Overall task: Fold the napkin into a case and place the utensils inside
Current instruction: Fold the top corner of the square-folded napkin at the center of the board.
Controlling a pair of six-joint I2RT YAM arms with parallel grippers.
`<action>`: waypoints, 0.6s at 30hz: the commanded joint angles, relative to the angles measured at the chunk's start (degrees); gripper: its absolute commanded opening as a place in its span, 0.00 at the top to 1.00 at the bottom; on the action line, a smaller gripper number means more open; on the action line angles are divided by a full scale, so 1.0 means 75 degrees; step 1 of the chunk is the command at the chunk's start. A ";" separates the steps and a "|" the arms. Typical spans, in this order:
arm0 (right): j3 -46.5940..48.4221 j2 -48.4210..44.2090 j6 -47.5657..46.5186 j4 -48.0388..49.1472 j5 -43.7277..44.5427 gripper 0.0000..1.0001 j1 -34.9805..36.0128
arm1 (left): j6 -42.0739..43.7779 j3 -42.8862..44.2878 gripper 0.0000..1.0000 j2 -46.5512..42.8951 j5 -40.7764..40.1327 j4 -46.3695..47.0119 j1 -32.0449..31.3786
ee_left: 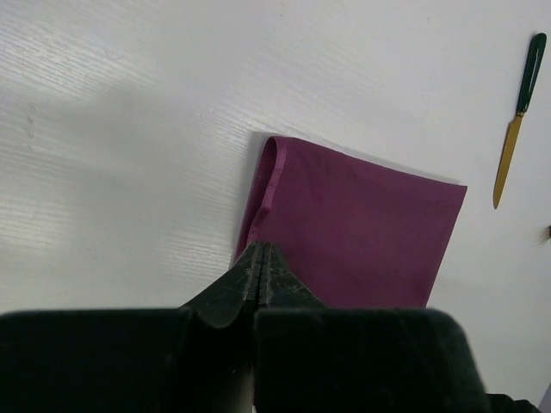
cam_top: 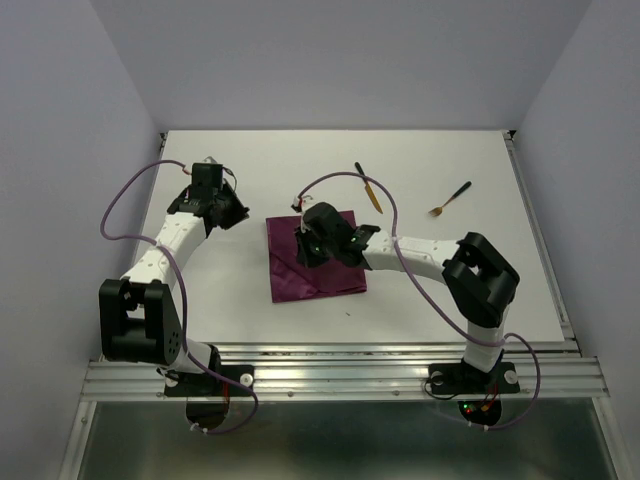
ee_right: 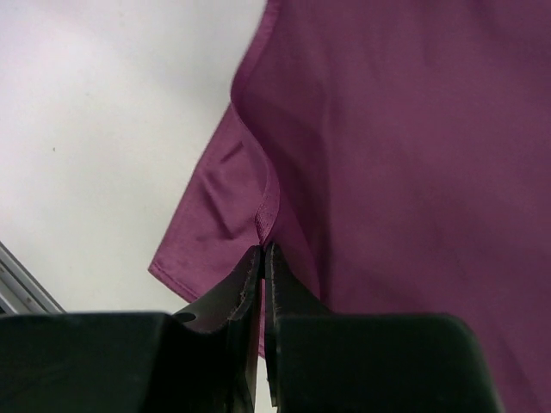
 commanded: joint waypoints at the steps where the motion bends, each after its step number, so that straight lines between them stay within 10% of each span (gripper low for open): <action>1: -0.0404 -0.0716 0.0128 0.0838 0.0291 0.94 -0.0276 | 0.0115 0.0009 0.94 0.0001 0.0087 0.0162 0.0043; 18: -0.0499 -0.0283 0.1124 0.1507 0.1322 0.96 -0.1403 | 0.0384 0.0080 0.95 -0.0152 0.0216 -0.0155 0.0043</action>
